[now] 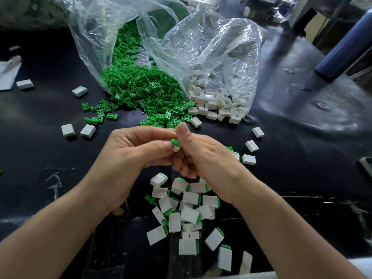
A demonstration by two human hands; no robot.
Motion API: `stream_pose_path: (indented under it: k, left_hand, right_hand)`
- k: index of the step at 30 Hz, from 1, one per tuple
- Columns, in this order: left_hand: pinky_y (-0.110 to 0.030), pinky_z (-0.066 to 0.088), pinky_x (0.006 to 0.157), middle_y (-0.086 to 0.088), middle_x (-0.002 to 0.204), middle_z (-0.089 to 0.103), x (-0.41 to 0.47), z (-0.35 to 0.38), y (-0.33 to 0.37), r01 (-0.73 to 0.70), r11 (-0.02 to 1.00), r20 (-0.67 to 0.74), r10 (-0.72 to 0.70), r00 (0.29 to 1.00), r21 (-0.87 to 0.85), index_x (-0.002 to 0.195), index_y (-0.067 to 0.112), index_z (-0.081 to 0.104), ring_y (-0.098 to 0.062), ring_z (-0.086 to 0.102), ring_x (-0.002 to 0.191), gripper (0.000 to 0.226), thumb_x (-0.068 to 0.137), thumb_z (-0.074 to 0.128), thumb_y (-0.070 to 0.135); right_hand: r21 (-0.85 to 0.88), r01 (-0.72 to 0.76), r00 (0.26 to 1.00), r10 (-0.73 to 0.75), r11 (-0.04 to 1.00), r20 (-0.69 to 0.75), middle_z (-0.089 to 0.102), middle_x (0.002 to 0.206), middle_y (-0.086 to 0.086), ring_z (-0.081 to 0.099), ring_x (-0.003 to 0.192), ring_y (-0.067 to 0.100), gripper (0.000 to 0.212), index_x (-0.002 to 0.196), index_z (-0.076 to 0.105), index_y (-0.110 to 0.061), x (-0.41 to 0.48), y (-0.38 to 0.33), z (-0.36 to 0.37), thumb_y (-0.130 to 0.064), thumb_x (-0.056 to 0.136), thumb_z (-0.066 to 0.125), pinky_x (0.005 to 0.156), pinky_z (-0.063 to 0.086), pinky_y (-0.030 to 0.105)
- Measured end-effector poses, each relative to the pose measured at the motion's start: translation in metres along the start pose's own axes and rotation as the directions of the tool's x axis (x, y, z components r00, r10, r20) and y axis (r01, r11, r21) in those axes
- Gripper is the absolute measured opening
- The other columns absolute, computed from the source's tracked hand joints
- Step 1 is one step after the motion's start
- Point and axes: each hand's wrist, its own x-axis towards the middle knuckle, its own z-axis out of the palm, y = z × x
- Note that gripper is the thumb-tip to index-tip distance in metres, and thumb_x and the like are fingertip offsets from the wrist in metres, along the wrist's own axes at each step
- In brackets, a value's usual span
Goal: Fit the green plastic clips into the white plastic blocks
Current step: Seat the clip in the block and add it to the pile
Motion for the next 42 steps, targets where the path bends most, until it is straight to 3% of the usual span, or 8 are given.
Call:
stream_pose_path:
  k: [9,12,16,24,28,35,39,42]
  left_hand:
    - [-0.025,0.055,0.056,-0.02,0.067,0.069,-0.0018,0.0019,0.0015,0.0,1.0,-0.009,0.0,1.0,0.01,0.076,0.012,0.077,-0.026,0.065,0.055,0.029,0.048,0.075,0.006]
    - [-0.023,0.055,0.057,-0.01,0.07,0.072,-0.0019,0.0026,0.0013,0.011,1.0,-0.016,-0.011,1.0,-0.002,0.073,0.013,0.077,-0.021,0.065,0.057,0.025,0.053,0.071,-0.001]
    - [-0.026,0.056,0.056,-0.021,0.067,0.068,-0.0035,0.0056,0.0016,0.001,1.0,-0.017,-0.001,1.0,-0.014,0.074,0.01,0.076,-0.026,0.064,0.055,0.019,0.06,0.063,0.011]
    - [-0.025,0.056,0.058,-0.018,0.073,0.071,-0.0039,0.0055,0.0031,-0.012,0.999,0.025,0.013,1.0,-0.035,0.076,0.016,0.078,-0.024,0.066,0.059,0.023,0.056,0.068,0.019]
    - [-0.025,0.055,0.06,-0.022,0.078,0.07,-0.0026,0.0032,0.0026,0.013,0.999,0.02,-0.013,1.0,-0.03,0.082,0.011,0.076,-0.027,0.067,0.062,0.032,0.054,0.072,-0.002]
    - [-0.025,0.055,0.059,-0.021,0.079,0.071,-0.0025,0.0024,0.0025,0.04,0.998,0.014,-0.039,0.999,-0.054,0.082,0.006,0.075,-0.027,0.066,0.061,0.034,0.048,0.073,0.007]
    - [-0.028,0.056,0.059,-0.022,0.068,0.068,-0.0024,0.0014,-0.0015,0.054,0.997,-0.003,-0.055,0.999,-0.046,0.085,0.003,0.074,-0.03,0.065,0.057,0.025,0.063,0.064,0.008]
    - [-0.024,0.055,0.064,-0.019,0.084,0.072,-0.0019,0.0011,-0.0025,0.07,0.996,-0.013,-0.071,0.997,-0.049,0.082,0.004,0.074,-0.025,0.07,0.07,0.022,0.064,0.063,0.009]
  right_hand:
    - [-0.089,0.003,1.0,-0.002,0.996,0.011,0.053,0.062,-0.001,0.044,0.05,0.004,0.043,0.064,0.051,-0.018,-0.0017,-0.0016,0.0016,-0.04,0.094,0.031,0.05,0.036,0.01]
    - [-0.061,0.0,1.0,0.0,0.998,-0.005,0.053,0.058,-0.004,0.044,0.047,0.003,0.042,0.063,0.054,-0.021,-0.0019,-0.0024,-0.0004,-0.041,0.093,0.033,0.049,0.036,0.01]
    - [-0.13,0.013,1.0,-0.011,0.991,0.017,0.053,0.061,-0.003,0.044,0.05,0.003,0.042,0.064,0.052,-0.021,-0.0018,-0.002,0.0011,-0.052,0.082,0.031,0.051,0.036,0.011]
    - [-0.128,0.012,1.0,-0.009,0.992,0.024,0.052,0.059,-0.003,0.044,0.05,0.005,0.043,0.064,0.051,-0.019,-0.0027,-0.0044,-0.0017,-0.057,0.073,0.031,0.049,0.035,0.01]
    - [-0.132,0.02,0.999,-0.015,0.991,0.039,0.052,0.062,-0.003,0.044,0.052,0.006,0.049,0.076,0.055,-0.013,-0.0028,-0.0051,-0.0029,-0.056,0.071,0.033,0.051,0.035,0.01]
    - [-0.121,0.01,0.999,-0.006,0.993,0.039,0.052,0.061,-0.002,0.044,0.051,0.006,0.043,0.07,0.053,-0.017,-0.0019,-0.0047,-0.0018,-0.056,0.07,0.035,0.05,0.035,0.011]
    - [-0.165,-0.025,0.998,0.033,0.986,0.045,0.052,0.059,-0.005,0.043,0.05,0.005,0.044,0.068,0.053,-0.019,-0.0022,-0.0037,-0.002,-0.057,0.075,0.032,0.05,0.035,0.012]
    - [-0.112,-0.024,1.0,0.025,0.993,0.008,0.049,0.058,-0.005,0.04,0.049,0.004,0.035,0.068,0.055,-0.02,-0.0006,-0.0016,-0.0026,-0.048,0.084,0.04,0.05,0.033,0.013]
